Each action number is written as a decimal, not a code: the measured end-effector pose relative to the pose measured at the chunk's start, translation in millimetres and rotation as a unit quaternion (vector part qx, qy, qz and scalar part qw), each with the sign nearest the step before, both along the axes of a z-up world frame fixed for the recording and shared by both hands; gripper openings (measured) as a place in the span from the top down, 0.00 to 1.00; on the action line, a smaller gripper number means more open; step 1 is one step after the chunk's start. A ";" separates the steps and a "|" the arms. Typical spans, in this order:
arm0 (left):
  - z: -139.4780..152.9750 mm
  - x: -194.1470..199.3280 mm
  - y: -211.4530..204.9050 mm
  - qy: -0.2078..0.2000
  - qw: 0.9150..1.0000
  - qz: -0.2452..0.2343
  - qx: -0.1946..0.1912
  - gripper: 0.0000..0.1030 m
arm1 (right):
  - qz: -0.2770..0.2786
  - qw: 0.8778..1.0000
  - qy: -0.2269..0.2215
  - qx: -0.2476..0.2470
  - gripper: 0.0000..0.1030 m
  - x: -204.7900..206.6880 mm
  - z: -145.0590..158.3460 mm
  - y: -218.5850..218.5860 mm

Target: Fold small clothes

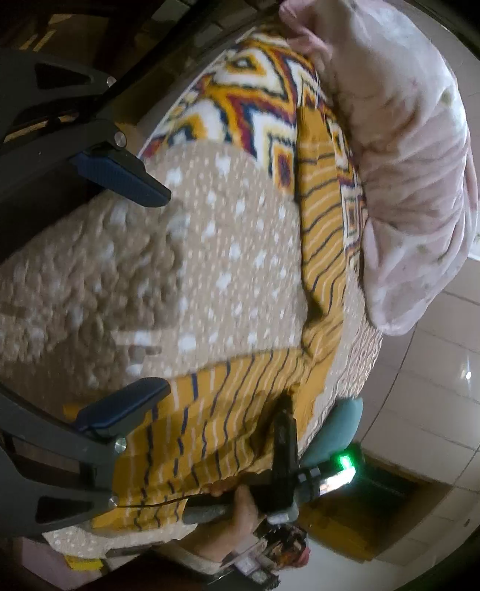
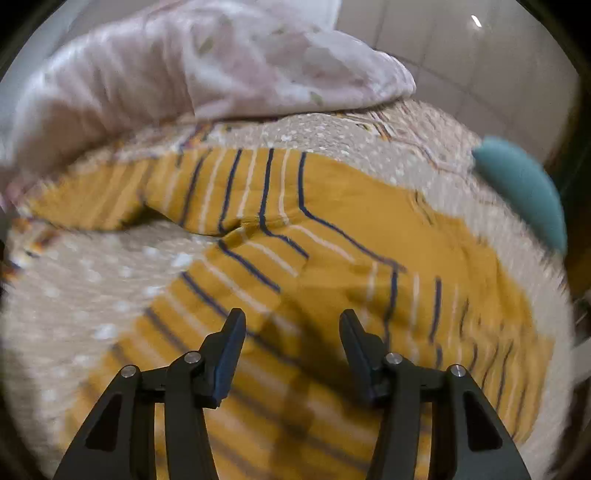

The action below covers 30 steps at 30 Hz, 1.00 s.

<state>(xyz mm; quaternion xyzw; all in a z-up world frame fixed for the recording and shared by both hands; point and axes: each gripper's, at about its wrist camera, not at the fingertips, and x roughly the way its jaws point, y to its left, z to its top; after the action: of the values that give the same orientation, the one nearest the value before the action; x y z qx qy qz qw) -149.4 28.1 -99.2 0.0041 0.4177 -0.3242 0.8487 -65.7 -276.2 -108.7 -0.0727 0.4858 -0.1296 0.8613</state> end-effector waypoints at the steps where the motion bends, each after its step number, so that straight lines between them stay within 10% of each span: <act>1: -1.0 3.5 4.8 0.002 1.000 0.006 -0.003 0.10 | -0.010 1.000 0.021 -0.018 0.69 8.2 -9.3 -2.9; 2: -2.4 6.5 10.0 0.005 1.000 0.013 -0.007 0.10 | -0.030 0.998 0.053 -0.018 0.94 17.1 -19.5 -12.1; 10: -9.1 28.3 40.7 0.018 0.998 0.054 -0.037 0.10 | -0.112 0.988 -0.074 0.076 0.95 31.8 40.1 -40.7; 18: -6.1 27.9 55.7 0.022 0.996 0.071 -0.043 0.10 | -0.087 0.970 -0.033 0.227 0.77 43.8 4.9 -23.5; 30: -4.1 125.9 74.8 0.069 0.979 0.154 -0.111 0.10 | -0.172 0.943 -0.125 0.257 0.51 -131.1 23.9 -65.7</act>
<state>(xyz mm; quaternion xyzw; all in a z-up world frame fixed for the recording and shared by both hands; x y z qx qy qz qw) -23.6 102.9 -103.3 -0.1768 0.4326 -0.2333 0.8528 -196.8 -341.9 -84.7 0.2527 0.3962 -0.1540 0.8691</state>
